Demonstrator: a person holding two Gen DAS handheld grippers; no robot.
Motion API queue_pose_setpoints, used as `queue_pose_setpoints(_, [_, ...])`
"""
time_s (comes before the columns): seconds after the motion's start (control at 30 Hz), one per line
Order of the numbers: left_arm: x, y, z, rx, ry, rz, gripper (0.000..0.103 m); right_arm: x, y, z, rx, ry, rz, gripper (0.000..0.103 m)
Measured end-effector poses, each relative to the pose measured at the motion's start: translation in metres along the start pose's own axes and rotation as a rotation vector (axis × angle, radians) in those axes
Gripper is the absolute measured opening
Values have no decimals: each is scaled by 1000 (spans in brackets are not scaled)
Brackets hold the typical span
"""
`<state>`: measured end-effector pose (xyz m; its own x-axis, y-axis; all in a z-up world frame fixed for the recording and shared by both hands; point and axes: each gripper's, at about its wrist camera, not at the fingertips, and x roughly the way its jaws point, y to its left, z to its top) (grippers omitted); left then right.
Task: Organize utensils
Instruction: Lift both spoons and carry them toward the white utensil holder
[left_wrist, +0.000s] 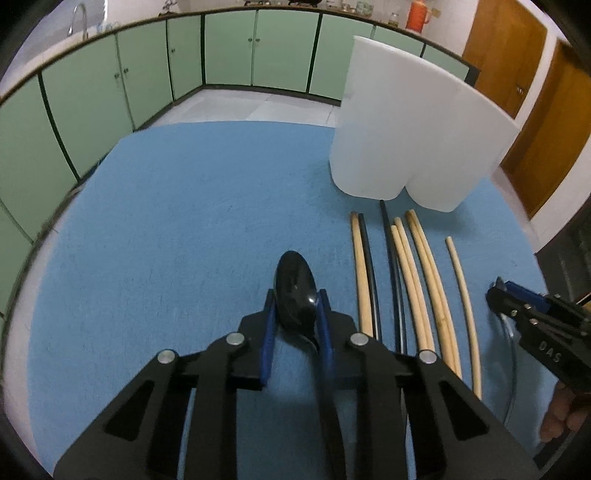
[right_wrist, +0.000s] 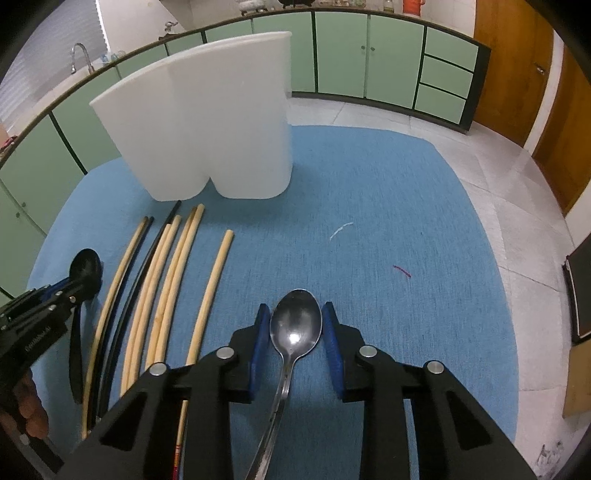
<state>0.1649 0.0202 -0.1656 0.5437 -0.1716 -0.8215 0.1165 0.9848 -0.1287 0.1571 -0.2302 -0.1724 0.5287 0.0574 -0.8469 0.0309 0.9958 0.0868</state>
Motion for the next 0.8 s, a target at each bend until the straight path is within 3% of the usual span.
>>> queue_pose_setpoints(0.03, [-1,1,-1,-7,-1,-1,46,0,0,0,-1,-1,1,29])
queue_pose_setpoints(0.07, [-4,3,-3,-12,-13,1,52,0,0,-1,-2,-4,4,29])
queue_pose_setpoints(0.23, [-6,1,-3,-3,-23,12,64,1,-17,6,-14,-10,26,30])
queue_pose_setpoints(0.33, [-2,2,0,2,-10,33,69,-4,-21,4,-19,-6,42,38])
queue_pose_setpoints(0.4, [2,2,1,4,-1,49,69,-7,-22,3,-18,-14,40,44])
queue_pose_setpoints(0.67, [4,4,16,1,-6,56,67,-15,-26,2,-14,-12,43,48])
queue_pose_setpoints(0.8, [5,2,18,9,-8,51,54,-8,-28,8,13,12,34,48])
